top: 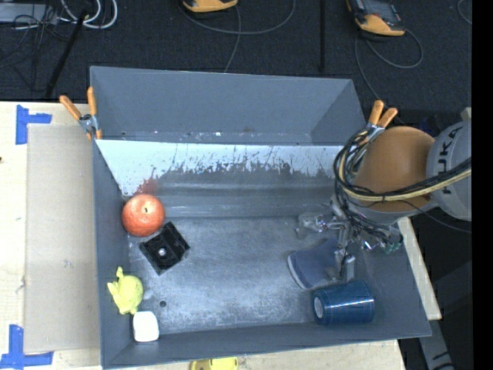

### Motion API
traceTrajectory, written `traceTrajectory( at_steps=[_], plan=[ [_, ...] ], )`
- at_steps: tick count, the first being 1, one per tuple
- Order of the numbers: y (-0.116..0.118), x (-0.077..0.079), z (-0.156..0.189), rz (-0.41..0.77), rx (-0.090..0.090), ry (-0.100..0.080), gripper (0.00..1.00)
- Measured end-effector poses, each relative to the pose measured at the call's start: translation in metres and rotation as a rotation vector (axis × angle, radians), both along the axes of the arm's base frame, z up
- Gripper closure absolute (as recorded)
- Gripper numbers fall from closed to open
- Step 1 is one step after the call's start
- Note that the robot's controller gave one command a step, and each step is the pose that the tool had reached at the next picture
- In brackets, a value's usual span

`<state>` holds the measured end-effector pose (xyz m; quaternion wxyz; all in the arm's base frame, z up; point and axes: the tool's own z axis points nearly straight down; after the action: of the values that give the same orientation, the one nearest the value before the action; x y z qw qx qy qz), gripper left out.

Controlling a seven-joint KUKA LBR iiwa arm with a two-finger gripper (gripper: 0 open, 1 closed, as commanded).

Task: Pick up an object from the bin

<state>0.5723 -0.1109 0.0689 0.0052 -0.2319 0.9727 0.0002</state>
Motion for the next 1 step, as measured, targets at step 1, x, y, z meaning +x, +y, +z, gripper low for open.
traceTrajectory(
  at_steps=[1],
  plan=[
    [-0.0254,0.02,0.0026,-0.096,0.003,0.008,1.0]
  ],
)
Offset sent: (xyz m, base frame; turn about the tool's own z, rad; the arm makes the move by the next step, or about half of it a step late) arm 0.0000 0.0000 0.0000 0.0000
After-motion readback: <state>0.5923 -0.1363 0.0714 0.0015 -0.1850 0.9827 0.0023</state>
